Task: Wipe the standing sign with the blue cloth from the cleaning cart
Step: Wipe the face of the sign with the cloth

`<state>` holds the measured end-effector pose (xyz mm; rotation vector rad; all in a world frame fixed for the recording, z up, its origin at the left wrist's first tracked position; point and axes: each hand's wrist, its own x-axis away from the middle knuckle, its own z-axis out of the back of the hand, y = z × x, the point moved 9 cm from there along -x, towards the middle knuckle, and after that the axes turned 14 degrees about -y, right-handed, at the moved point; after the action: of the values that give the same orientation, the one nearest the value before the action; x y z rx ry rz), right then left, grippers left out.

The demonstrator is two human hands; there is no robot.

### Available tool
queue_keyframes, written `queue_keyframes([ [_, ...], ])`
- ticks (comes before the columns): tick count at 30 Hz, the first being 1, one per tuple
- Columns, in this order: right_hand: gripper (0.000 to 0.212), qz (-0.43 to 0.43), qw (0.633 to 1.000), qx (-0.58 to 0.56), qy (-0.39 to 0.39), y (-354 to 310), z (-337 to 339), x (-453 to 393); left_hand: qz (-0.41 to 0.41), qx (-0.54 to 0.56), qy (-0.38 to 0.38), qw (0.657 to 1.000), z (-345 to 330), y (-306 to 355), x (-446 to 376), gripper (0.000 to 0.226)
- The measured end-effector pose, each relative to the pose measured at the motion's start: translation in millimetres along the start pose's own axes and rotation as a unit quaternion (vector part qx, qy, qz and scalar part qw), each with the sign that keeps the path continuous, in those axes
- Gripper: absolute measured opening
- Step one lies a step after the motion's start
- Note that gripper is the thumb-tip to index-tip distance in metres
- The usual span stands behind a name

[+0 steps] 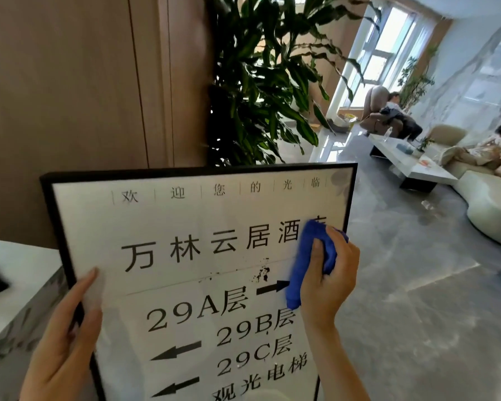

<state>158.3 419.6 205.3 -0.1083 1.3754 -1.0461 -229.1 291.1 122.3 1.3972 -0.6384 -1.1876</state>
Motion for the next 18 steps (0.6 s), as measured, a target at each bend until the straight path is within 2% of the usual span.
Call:
queue_keyframes([
  [3, 0.023, 0.002, 0.999, 0.041, -0.001, 3.0, -3.7, 4.7, 0.019, -0.003, -0.015, 1.0, -1.1, -8.4, 0.8, 0.049],
  [7, 0.044, -0.014, 0.994, 0.094, -0.054, 4.8, -22.7, 20.9, 0.039, 0.0, -0.03, 0.999, -10.7, -11.1, 2.1, 0.054],
  [12, 0.06, 0.001, 0.982, 0.167, -0.091, 7.3, -27.8, 22.4, 0.051, -0.015, -0.045, 0.998, -17.9, -10.9, 3.9, 0.059],
  [16, 0.06, 0.003, 0.986, 0.133, -0.097, 12.4, -29.0, 15.5, 0.041, -0.027, -0.027, 0.998, -15.4, -9.3, 1.7, 0.041],
  [18, 0.061, 0.004, 0.989, 0.115, -0.096, 11.5, -30.4, 14.1, 0.043, -0.05, -0.009, 0.998, -14.3, -8.5, 2.8, 0.043],
])
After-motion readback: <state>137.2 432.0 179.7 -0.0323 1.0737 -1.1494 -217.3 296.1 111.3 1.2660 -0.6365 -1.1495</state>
